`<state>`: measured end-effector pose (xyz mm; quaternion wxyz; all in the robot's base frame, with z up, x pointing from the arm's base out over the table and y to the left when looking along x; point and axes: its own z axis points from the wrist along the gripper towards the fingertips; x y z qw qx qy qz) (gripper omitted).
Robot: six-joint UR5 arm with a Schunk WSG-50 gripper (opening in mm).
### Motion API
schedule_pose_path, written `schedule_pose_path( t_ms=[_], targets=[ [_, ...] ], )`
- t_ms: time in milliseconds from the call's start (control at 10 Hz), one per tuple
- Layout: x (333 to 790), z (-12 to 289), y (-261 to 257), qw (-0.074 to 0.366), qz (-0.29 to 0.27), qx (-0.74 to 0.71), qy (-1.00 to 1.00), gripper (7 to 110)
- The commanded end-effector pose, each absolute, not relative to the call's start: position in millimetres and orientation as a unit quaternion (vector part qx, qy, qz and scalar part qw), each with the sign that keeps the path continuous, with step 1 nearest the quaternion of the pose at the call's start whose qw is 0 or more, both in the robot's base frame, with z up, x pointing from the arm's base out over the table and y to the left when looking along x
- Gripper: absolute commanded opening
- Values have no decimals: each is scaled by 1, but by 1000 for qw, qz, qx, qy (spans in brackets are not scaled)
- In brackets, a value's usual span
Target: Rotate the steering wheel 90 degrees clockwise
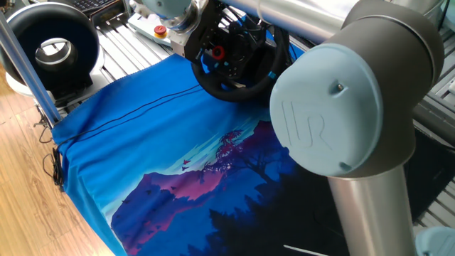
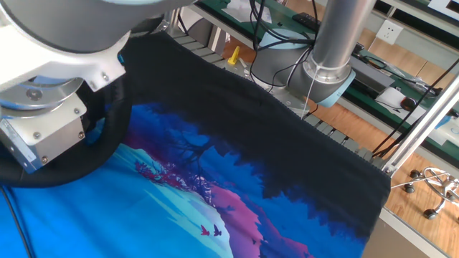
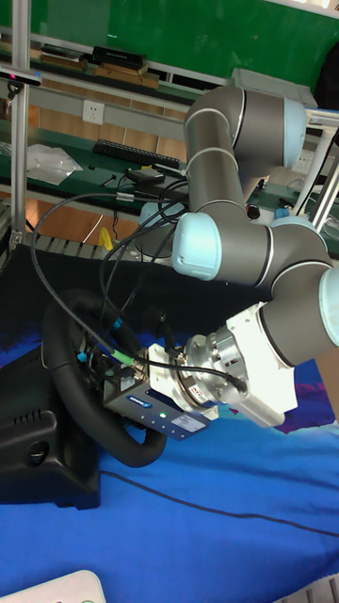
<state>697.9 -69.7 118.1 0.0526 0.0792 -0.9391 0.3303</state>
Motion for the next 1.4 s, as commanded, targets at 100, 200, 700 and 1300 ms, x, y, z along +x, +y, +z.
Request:
schedule_pose_path(
  t_ms=[100,200,700,1300],
  targets=[
    [724,118,-83,31,321,104,-941,7],
    [732,119,-83,18,325,109,-939,7],
    [736,121,-67,-21,320,115,-940,7],
    [733,124,-59,-33,315,119,-941,7]
  ],
)
